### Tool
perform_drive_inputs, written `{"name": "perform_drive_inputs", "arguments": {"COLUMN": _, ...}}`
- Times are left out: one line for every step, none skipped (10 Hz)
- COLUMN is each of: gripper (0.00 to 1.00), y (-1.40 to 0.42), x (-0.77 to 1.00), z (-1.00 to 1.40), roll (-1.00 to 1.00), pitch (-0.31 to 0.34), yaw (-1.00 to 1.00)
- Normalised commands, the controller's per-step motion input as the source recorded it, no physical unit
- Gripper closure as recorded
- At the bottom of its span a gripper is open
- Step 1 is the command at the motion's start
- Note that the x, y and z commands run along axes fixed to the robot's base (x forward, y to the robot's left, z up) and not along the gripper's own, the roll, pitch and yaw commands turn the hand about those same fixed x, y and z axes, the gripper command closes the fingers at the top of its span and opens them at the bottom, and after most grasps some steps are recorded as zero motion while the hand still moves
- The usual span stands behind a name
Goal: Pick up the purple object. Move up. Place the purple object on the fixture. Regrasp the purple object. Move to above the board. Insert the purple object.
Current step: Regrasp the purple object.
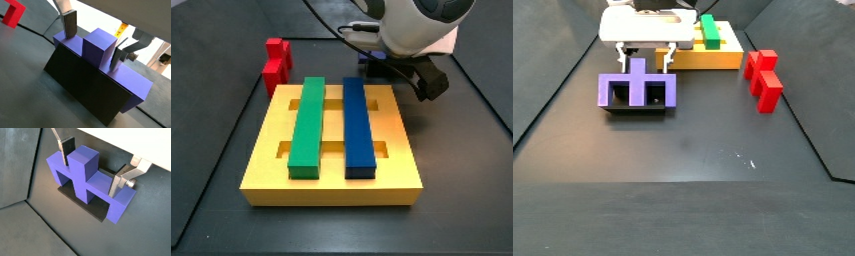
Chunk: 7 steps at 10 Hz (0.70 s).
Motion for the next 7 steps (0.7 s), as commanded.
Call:
{"name": "perform_drive_inputs", "arguments": {"gripper": 0.0, "y": 0.0, "x": 0.0, "z": 0.0, "roll": 0.0, "pitch": 0.0, "yaw": 0.0}}
{"name": "perform_drive_inputs", "arguments": {"gripper": 1.0, "y": 0.0, "x": 0.0, "z": 0.0, "roll": 0.0, "pitch": 0.0, "yaw": 0.0}}
{"name": "perform_drive_inputs", "arguments": {"gripper": 1.0, "y": 0.0, "x": 0.0, "z": 0.0, "roll": 0.0, "pitch": 0.0, "yaw": 0.0}}
{"name": "perform_drive_inputs", "arguments": {"gripper": 1.0, "y": 0.0, "x": 0.0, "z": 0.0, "roll": 0.0, "pitch": 0.0, "yaw": 0.0}}
{"name": "perform_drive_inputs", "arguments": {"gripper": 1.0, "y": 0.0, "x": 0.0, "z": 0.0, "roll": 0.0, "pitch": 0.0, "yaw": 0.0}}
{"name": "perform_drive_inputs", "arguments": {"gripper": 1.0, "y": 0.0, "x": 0.0, "z": 0.0, "roll": 0.0, "pitch": 0.0, "yaw": 0.0}}
{"name": "perform_drive_inputs", "arguments": {"gripper": 1.0, "y": 0.0, "x": 0.0, "z": 0.0, "roll": 0.0, "pitch": 0.0, "yaw": 0.0}}
